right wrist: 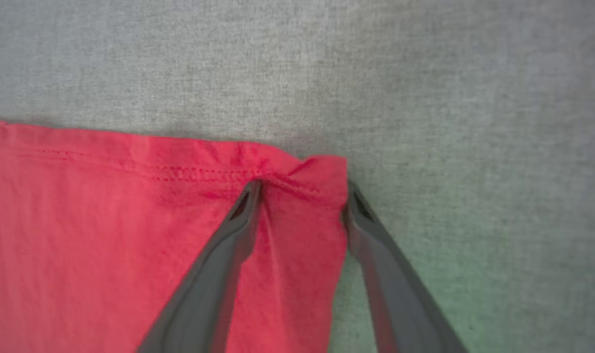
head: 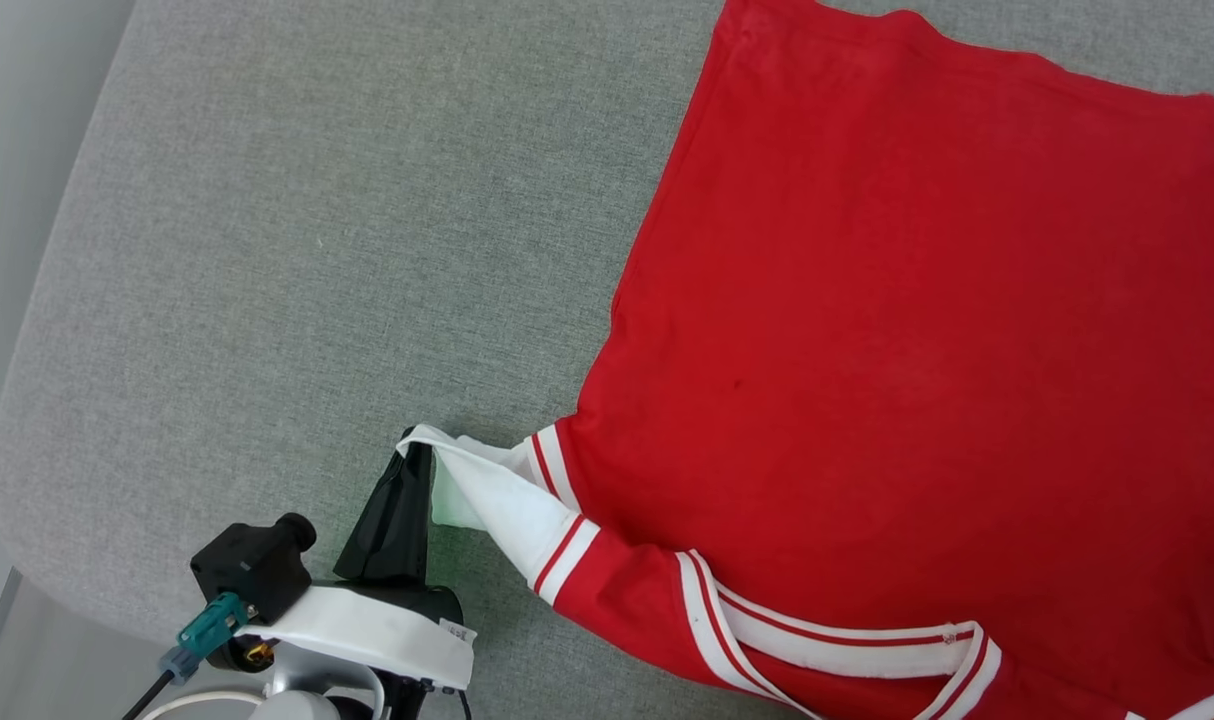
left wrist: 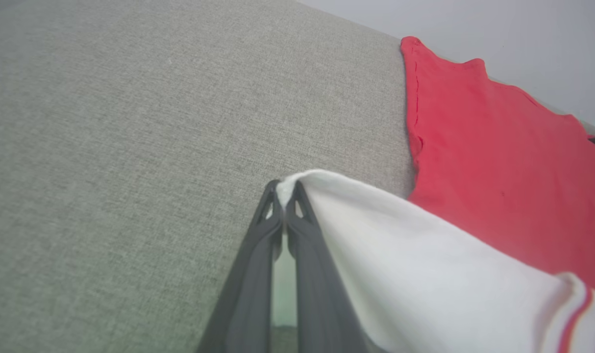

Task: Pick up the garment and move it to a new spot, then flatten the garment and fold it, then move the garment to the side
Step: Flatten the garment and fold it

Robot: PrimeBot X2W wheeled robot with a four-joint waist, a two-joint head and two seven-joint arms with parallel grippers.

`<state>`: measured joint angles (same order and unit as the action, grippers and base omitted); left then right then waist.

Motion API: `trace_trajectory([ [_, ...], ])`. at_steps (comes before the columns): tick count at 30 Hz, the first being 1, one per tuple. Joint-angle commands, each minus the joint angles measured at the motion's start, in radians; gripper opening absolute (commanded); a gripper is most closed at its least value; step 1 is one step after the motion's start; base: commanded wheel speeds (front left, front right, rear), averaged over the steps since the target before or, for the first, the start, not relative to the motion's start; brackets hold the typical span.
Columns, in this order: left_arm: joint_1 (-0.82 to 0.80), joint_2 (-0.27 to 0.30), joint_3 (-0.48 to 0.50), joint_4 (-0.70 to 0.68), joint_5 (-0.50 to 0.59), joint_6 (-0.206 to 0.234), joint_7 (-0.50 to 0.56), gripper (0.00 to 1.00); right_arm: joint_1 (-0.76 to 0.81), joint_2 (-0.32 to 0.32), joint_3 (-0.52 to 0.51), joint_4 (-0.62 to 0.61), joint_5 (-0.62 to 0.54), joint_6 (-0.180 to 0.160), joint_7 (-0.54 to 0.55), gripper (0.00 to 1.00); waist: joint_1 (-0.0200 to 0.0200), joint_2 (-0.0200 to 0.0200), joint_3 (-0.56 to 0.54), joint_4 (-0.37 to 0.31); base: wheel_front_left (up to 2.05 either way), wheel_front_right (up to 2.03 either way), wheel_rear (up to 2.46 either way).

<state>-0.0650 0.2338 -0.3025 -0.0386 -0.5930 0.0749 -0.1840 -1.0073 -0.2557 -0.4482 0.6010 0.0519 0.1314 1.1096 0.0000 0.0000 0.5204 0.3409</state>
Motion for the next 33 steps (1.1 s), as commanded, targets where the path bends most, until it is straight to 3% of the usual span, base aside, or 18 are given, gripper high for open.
trace_trajectory([
  [1, -0.014, -0.005, 0.000, 0.005, -0.001, -0.003, -0.006, 0.00, 0.083, 0.067, 0.002, 0.065, -0.006, -0.001, 0.045, 0.00, 0.0000, 0.0000, -0.004, -0.003, 0.00, 0.00, 0.00],
  [9, 0.018, 0.017, 0.022, 0.020, -0.012, 0.015, -0.001, 0.00, 0.040, 0.043, 0.069, -0.013, 0.084, -0.001, -0.037, 0.00, 0.0000, 0.0000, -0.082, -0.047, 0.00, 0.00, 0.00],
  [16, 0.062, 0.049, 0.049, 0.025, -0.018, 0.041, 0.015, 0.00, 0.104, -0.021, 0.229, -0.103, 0.187, -0.001, -0.080, 0.00, 0.0000, 0.0000, -0.195, -0.116, 0.00, 0.00, 0.00],
  [18, 0.093, 0.067, 0.065, 0.019, -0.024, 0.056, 0.029, 0.00, 0.170, -0.081, 0.307, -0.182, 0.249, -0.001, -0.085, 0.00, 0.0000, 0.0000, -0.250, -0.162, 0.00, 0.00, 0.00],
  [24, 0.154, 0.094, 0.093, -0.007, -0.033, 0.090, 0.050, 0.00, 0.333, -0.171, 0.370, -0.326, 0.344, -0.001, -0.069, 0.00, 0.0000, 0.0000, -0.330, -0.250, 0.00, 0.00, 0.00],
  [31, 0.242, 0.127, 0.139, -0.045, -0.048, 0.139, 0.075, 0.00, 0.681, -0.233, 0.315, -0.508, 0.399, -0.001, -0.018, 0.00, 0.0000, 0.0000, -0.404, -0.377, 0.00, 0.00, 0.00],
  [33, 0.261, 0.134, 0.145, -0.050, -0.052, 0.146, 0.085, 0.00, 0.790, -0.207, 0.284, -0.536, 0.415, -0.001, -0.008, 0.00, 0.0000, 0.0000, -0.415, -0.407, 0.00, 0.00, 0.00],
])
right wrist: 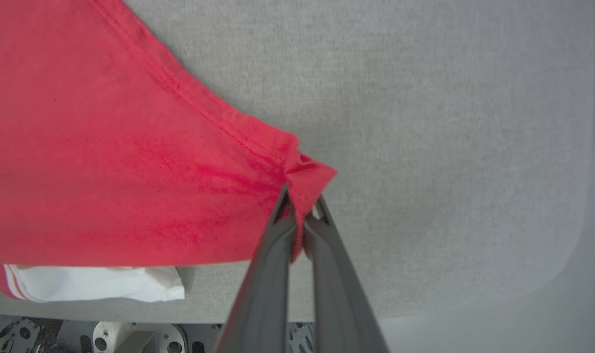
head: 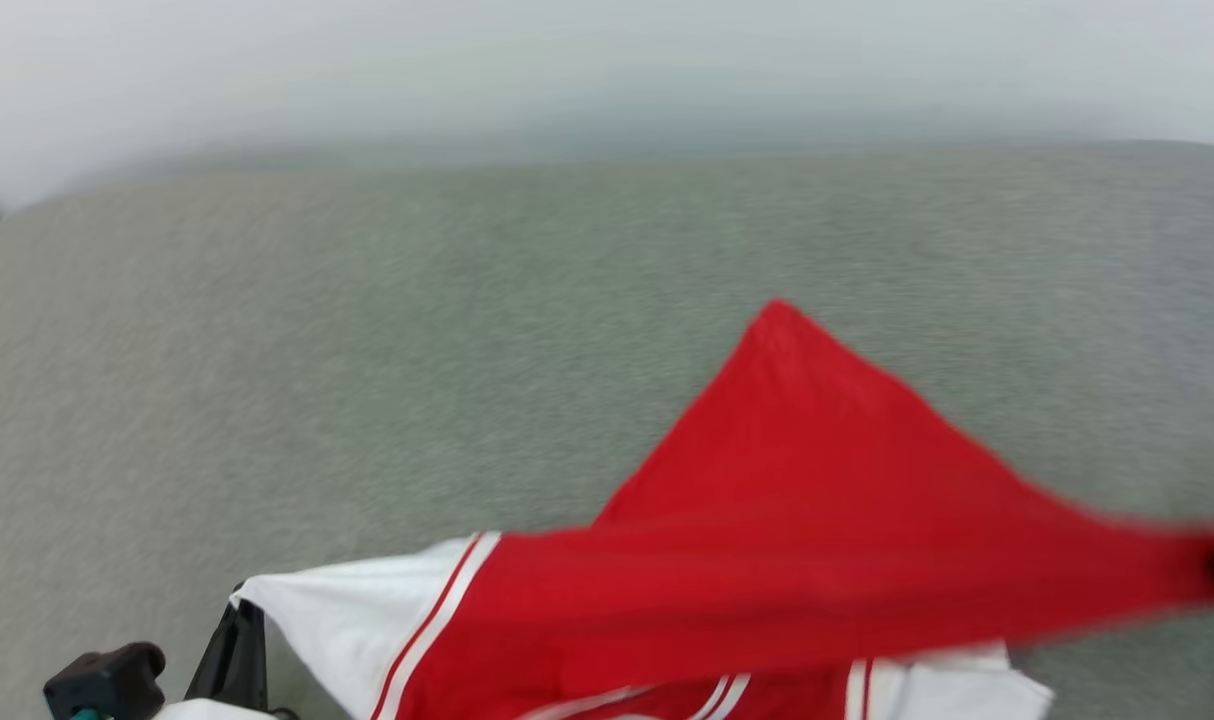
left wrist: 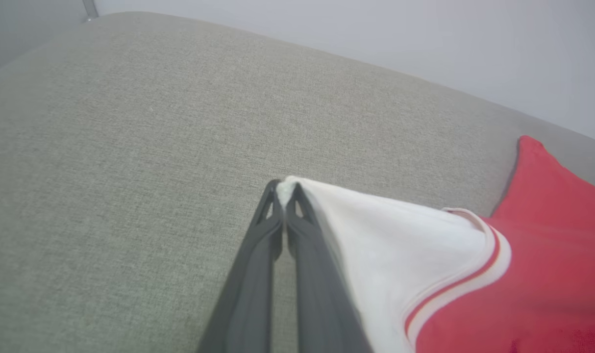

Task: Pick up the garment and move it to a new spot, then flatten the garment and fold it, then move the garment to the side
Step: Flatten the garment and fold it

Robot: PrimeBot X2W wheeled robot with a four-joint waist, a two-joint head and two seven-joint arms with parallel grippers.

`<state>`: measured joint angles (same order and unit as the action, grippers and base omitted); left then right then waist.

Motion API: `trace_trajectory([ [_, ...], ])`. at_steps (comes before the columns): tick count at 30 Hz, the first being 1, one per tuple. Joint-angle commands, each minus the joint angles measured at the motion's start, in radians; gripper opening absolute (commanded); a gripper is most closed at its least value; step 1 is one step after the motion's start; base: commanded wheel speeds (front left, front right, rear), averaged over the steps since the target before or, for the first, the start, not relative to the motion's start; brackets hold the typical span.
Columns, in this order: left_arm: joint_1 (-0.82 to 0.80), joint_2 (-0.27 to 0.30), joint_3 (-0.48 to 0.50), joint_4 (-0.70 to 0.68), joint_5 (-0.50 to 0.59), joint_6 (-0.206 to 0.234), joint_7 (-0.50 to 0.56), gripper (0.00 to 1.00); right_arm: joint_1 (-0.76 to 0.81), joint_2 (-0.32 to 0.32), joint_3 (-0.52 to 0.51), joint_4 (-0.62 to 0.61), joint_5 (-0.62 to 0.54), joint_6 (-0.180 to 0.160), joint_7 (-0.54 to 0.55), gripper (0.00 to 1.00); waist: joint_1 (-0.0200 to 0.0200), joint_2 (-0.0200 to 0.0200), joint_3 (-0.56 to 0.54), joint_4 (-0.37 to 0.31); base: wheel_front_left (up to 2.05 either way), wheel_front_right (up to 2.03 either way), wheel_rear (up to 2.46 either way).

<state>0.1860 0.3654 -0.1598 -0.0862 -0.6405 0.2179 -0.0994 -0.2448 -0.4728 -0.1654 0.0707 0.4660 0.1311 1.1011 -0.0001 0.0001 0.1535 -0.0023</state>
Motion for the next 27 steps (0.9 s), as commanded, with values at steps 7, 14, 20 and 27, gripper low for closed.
trace_trajectory([
  [7, 0.045, 0.023, 0.019, -0.011, -0.011, 0.019, 0.022, 0.00, 0.340, 0.115, -0.032, -0.018, 0.020, -0.001, 0.006, 0.02, 0.0001, -0.0001, -0.064, -0.128, 0.00, 0.00, 0.00],
  [14, 0.055, 0.042, 0.010, -0.019, 0.006, 0.032, 0.039, 0.00, 0.378, 0.171, 0.004, -0.042, 0.070, -0.001, -0.167, 1.00, 0.0001, -0.0001, -0.066, -0.150, 0.00, 0.00, 0.00],
  [20, 0.024, 0.054, 0.002, -0.045, 0.013, 0.032, 0.057, 0.00, 0.266, 0.131, 0.029, -0.043, 0.059, -0.001, -0.471, 1.00, 0.0001, -0.0001, -0.037, -0.135, 0.00, 0.00, 0.00],
  [27, -0.019, 0.044, -0.025, -0.062, 0.020, 0.017, 0.053, 0.00, 0.056, 0.098, 0.121, 0.031, 0.081, -0.001, -0.607, 1.00, 0.0001, -0.0001, 0.003, -0.092, 0.00, 0.00, 0.00],
])
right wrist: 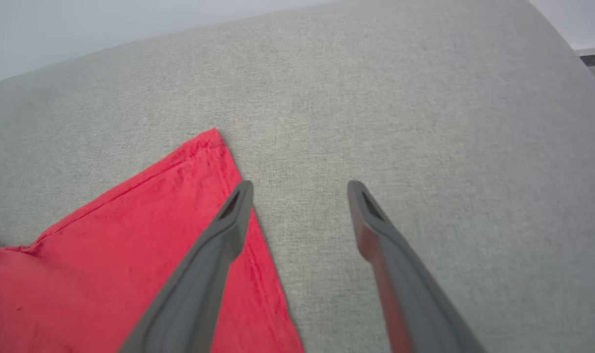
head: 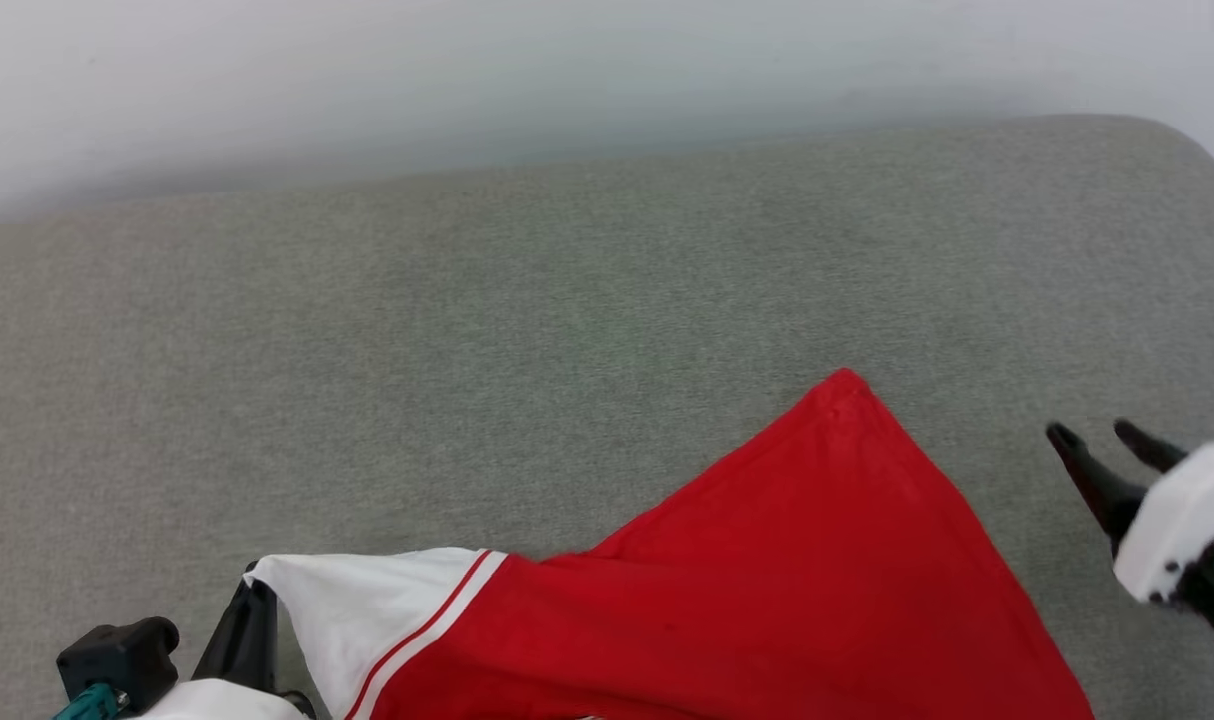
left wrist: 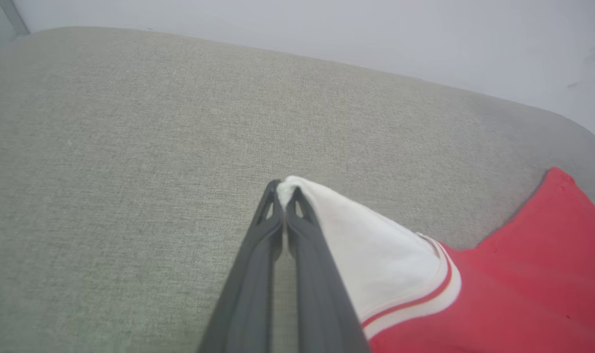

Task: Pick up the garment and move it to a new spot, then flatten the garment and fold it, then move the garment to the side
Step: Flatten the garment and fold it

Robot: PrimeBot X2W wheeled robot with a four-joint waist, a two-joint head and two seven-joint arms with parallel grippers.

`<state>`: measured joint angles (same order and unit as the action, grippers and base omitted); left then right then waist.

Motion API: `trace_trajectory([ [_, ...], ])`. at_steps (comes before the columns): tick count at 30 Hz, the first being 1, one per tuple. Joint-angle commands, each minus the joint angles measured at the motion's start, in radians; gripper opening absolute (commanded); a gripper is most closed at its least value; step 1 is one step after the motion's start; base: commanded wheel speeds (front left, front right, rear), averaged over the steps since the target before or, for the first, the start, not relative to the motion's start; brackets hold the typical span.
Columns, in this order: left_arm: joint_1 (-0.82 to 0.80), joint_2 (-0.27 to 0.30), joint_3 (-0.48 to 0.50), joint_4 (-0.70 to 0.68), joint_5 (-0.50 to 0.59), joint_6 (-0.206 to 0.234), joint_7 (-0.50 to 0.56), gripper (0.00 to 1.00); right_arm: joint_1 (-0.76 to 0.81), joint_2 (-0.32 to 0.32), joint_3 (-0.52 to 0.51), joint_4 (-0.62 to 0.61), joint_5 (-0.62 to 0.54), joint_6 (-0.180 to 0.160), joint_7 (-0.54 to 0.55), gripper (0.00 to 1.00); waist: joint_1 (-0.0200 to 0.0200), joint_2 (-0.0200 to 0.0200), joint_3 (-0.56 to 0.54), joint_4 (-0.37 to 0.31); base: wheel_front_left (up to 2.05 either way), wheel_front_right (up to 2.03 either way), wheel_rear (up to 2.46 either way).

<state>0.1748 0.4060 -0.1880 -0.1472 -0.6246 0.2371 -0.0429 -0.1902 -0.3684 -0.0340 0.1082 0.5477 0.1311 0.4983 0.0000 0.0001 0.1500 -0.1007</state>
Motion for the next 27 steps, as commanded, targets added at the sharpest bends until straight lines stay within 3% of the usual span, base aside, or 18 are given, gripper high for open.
trace_trajectory([
  [1, -0.020, 0.002, -0.001, -0.002, 0.006, -0.005, -0.005, 0.00, -0.034, -0.009, 0.008, 0.007, 0.006, -0.001, 0.008, 1.00, 0.0000, -0.0001, 0.014, 0.013, 0.00, 0.00, 0.00],
  [8, -0.100, -0.004, -0.033, -0.015, 0.024, -0.026, -0.004, 0.00, -0.252, 0.001, 0.131, 0.091, 0.032, -0.001, 0.249, 1.00, 0.0000, -0.0001, 0.100, 0.066, 0.00, 0.00, 0.00],
  [16, -0.203, -0.021, -0.067, -0.020, 0.044, -0.051, -0.016, 0.00, -0.450, 0.040, 0.176, 0.198, -0.027, -0.001, 0.554, 1.00, 0.0000, -0.0001, 0.219, 0.121, 0.00, 0.00, 0.00],
  [26, -0.275, -0.049, -0.104, 0.013, 0.048, -0.081, -0.041, 0.00, -0.475, 0.094, 0.184, 0.341, -0.087, -0.001, 0.660, 1.00, 0.0000, -0.0001, 0.286, 0.170, 0.00, 0.00, 0.00],
  [27, -0.279, -0.051, -0.106, 0.018, 0.047, -0.085, -0.043, 0.00, -0.471, 0.098, 0.185, 0.349, -0.082, -0.001, 0.666, 0.95, 0.0000, -0.0001, 0.286, 0.172, 0.00, 0.00, 0.00],
])
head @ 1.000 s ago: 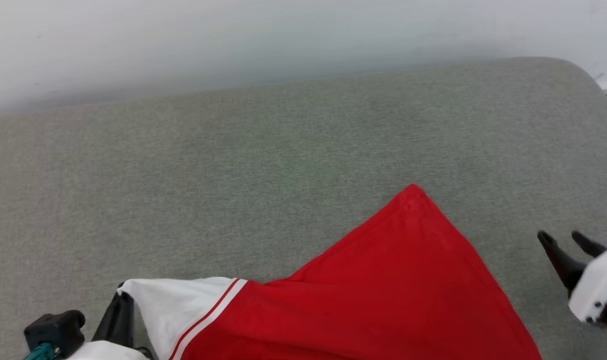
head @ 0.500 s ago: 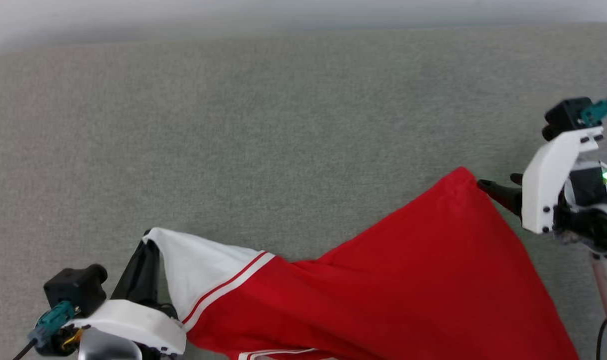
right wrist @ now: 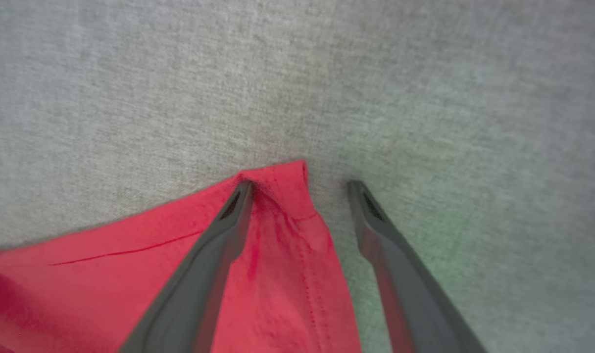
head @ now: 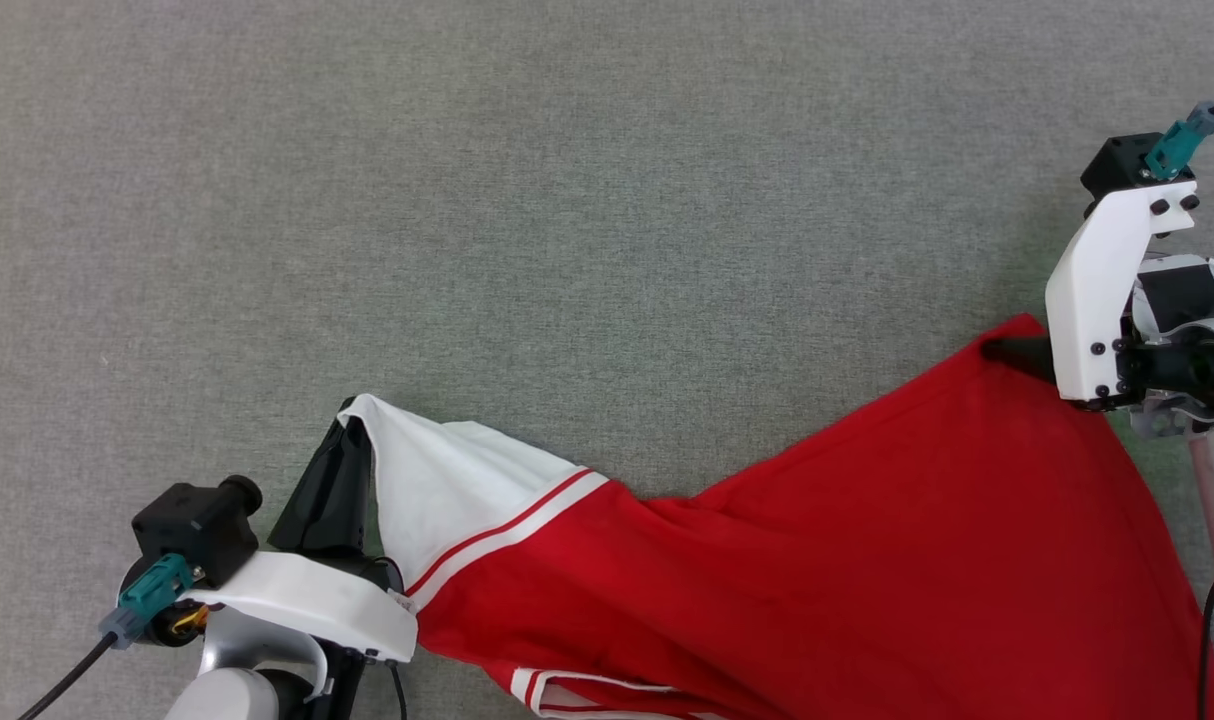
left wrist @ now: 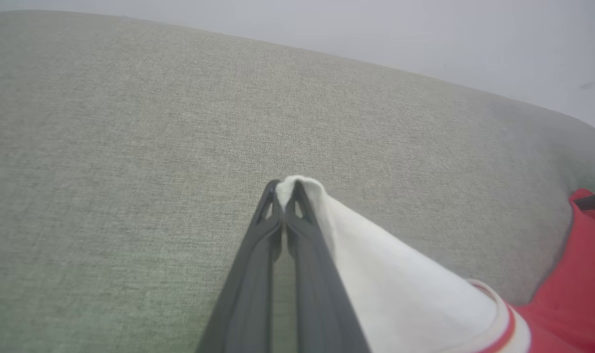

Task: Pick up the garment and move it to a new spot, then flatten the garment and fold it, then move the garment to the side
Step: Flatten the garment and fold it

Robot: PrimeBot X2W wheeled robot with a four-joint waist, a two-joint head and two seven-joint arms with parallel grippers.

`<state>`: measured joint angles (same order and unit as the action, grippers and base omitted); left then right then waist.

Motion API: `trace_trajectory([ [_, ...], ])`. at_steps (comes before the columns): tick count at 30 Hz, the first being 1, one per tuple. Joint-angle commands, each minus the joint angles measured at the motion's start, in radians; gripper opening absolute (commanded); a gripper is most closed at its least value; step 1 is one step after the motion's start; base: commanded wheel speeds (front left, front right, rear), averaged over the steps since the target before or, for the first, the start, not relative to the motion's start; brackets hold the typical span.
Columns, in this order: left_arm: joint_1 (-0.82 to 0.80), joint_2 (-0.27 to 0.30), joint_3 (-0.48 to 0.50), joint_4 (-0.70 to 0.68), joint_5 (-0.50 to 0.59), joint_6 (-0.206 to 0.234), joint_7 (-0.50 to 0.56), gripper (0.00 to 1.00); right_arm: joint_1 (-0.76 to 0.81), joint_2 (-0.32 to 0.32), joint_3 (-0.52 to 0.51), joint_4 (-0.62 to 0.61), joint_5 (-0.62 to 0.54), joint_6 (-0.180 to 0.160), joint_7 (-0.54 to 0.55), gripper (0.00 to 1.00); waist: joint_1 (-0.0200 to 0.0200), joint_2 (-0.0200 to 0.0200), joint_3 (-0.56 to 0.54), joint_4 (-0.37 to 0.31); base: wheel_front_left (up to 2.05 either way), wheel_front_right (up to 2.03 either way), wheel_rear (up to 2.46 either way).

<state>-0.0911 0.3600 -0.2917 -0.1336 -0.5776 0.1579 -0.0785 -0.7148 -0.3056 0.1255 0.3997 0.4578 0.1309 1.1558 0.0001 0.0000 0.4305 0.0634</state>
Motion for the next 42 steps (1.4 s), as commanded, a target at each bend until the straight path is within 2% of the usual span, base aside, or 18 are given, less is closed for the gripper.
trace_trajectory([
  [1, -0.016, -0.006, -0.004, 0.010, -0.002, -0.007, -0.010, 0.00, 0.055, 0.036, 0.033, 0.062, 0.007, 0.000, 0.016, 0.34, -0.0001, 0.0000, 0.005, 0.010, 0.00, 0.00, 0.00],
  [2, -0.018, -0.007, -0.005, 0.016, -0.003, -0.008, -0.013, 0.00, 0.057, 0.036, 0.040, 0.065, 0.009, 0.000, 0.025, 0.00, -0.0001, 0.0000, 0.004, 0.010, 0.00, 0.00, 0.00],
  [8, -0.008, -0.007, -0.009, 0.044, -0.012, -0.015, -0.017, 0.00, 0.070, 0.020, 0.064, 0.041, 0.031, 0.000, 0.048, 0.00, -0.0001, 0.0000, -0.033, 0.004, 0.00, 0.00, 0.00],
  [17, 0.002, 0.020, -0.008, 0.076, -0.021, -0.032, -0.005, 0.00, 0.060, -0.026, 0.075, -0.007, 0.053, 0.000, 0.010, 0.00, -0.0001, 0.0000, -0.149, -0.022, 0.00, 0.00, 0.00],
  [20, -0.032, 0.050, 0.006, 0.094, -0.021, -0.043, 0.005, 0.00, 0.056, -0.038, 0.063, -0.030, 0.054, 0.000, -0.043, 0.00, -0.0001, 0.0000, -0.227, -0.045, 0.00, 0.00, 0.00],
  [25, -0.101, 0.084, 0.032, 0.099, -0.017, -0.054, 0.019, 0.00, 0.031, -0.052, 0.053, -0.054, 0.052, 0.000, -0.092, 0.00, -0.0001, 0.0000, -0.285, -0.070, 0.00, 0.00, 0.00],
  [30, -0.269, 0.113, 0.046, 0.106, -0.004, -0.066, 0.061, 0.00, -0.027, -0.069, 0.041, -0.073, 0.039, 0.000, -0.161, 0.00, -0.0001, 0.0000, -0.322, -0.092, 0.00, 0.00, 0.00],
  [36, -0.526, 0.126, 0.045, 0.204, 0.010, -0.095, 0.117, 0.00, -0.131, -0.081, 0.029, -0.066, 0.008, -0.001, -0.255, 0.00, -0.0001, 0.0000, -0.329, -0.114, 0.00, 0.00, 0.00],
  [42, -0.819, 0.140, 0.060, 0.332, 0.023, -0.122, 0.145, 0.00, -0.272, -0.098, 0.017, -0.058, -0.015, -0.001, -0.321, 0.00, -0.0001, 0.0000, -0.259, -0.130, 0.00, 0.00, 0.00],
])
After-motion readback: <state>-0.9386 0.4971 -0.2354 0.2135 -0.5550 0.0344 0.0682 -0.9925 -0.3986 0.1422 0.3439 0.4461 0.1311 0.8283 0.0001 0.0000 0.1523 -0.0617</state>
